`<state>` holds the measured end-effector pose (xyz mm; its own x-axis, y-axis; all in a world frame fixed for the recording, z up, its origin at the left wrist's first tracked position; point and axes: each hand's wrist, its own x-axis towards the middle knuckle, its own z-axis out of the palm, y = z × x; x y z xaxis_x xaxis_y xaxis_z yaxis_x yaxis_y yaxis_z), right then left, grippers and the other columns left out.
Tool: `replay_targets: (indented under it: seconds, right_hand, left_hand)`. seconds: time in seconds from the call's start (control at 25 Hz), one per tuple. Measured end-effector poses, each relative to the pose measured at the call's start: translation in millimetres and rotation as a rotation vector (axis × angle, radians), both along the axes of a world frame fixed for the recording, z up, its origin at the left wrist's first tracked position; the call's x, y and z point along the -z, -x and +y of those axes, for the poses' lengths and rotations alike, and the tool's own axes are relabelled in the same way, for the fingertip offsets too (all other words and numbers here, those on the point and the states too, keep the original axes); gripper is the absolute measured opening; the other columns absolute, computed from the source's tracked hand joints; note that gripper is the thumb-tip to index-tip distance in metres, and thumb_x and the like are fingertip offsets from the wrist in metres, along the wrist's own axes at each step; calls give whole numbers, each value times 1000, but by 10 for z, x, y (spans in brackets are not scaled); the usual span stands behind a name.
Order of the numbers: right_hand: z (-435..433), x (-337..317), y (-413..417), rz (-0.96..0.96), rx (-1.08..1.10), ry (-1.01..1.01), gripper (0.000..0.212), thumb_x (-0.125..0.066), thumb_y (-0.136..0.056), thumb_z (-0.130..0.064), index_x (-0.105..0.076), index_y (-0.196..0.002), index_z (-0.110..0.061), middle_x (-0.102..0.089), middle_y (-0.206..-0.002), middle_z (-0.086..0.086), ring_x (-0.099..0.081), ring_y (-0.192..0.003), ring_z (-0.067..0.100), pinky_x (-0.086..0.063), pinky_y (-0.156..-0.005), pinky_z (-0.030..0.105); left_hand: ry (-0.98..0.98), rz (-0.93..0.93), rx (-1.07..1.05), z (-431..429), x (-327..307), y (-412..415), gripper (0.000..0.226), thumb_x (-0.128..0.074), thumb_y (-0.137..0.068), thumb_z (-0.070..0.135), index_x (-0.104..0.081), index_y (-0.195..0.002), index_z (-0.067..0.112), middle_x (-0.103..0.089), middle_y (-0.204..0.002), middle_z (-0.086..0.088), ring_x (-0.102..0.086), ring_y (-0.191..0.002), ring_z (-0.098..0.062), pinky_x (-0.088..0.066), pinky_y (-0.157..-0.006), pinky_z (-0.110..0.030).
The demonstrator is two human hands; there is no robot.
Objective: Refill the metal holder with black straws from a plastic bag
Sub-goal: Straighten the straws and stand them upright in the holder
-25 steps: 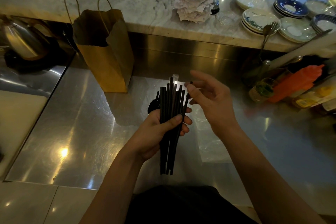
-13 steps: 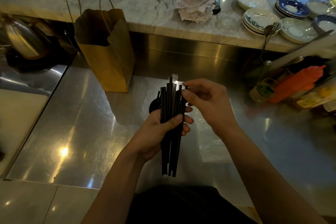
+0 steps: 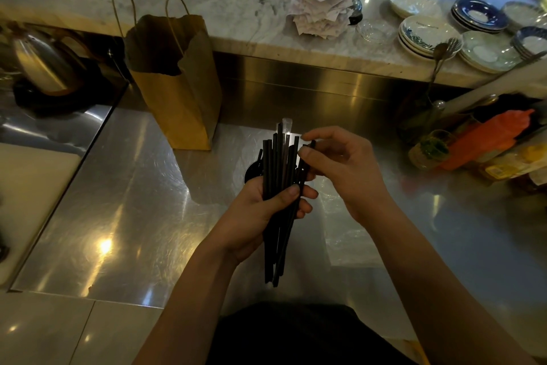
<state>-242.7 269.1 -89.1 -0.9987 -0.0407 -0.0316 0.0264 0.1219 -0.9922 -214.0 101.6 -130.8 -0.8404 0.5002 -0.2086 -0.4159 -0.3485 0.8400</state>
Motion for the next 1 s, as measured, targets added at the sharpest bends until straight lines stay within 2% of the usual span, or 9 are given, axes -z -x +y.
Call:
replay_targets:
  seconds: [0.24,0.4,0.48,0.64,0.76,0.88,1.0]
  right_hand:
    - [34,-14,17,32,19,-49,12,-65,-87,-4,-68,-98,-7,-71,-80,7,-71,-75,22,-61,-70,36]
    - [-14,-41,14,80,-31,-110,22,-61,-91,-11,-66,-112,-18,-67,-85,8,-67,-72,13,-55,-63,23]
    - [-26,-38,30,100,-39,-118,18,-63,-90,-11,-68,-107,-15,-67,-84,4,-66,-71,11,-53,-62,23]
    - [15,-12,55,93,-13,-123,14,-65,-89,-10,-69,-102,-13,-70,-88,3,-69,-78,18,-56,-66,28]
    - [33,-17,61,99,-15,-136,15,-62,-90,-7,-70,-100,-15,-70,-88,3,-69,-81,18,-57,-67,30]
    - [41,-41,82,91,-70,-229,12,-63,-90,-11,-70,-99,-16,-68,-84,2,-68,-77,15,-58,-68,29]
    - [60,-103,107,79,-156,-372,10,-67,-87,-23,-69,-95,-17,-68,-85,-4,-66,-77,6,-56,-68,21]
  left_hand:
    - [21,-6,-9,0,-12,-6,37,-52,-94,15,-57,-128,3,-70,-94,-4,-64,-81,-14,-51,-78,-28]
    - [56,43,20,18,-49,6,33,-51,-94,15,-59,-124,5,-70,-92,-1,-64,-76,-11,-51,-76,-28]
    - [51,44,22,23,-54,-1,32,-52,-94,16,-60,-123,7,-70,-93,-2,-65,-78,-11,-52,-78,-28]
    - [45,37,-22,16,-27,-18,31,-54,-95,15,-61,-124,7,-70,-96,-4,-65,-80,-13,-51,-77,-29]
    - [76,52,-19,25,-36,-22,34,-52,-94,15,-58,-125,1,-71,-88,1,-64,-76,-11,-51,-74,-27]
    - [81,66,11,35,-40,-25,35,-49,-94,15,-56,-123,-3,-70,-80,4,-61,-70,-8,-49,-70,-24]
    - [74,63,11,39,-43,-29,32,-50,-94,15,-58,-122,1,-70,-88,1,-61,-70,-9,-48,-69,-24]
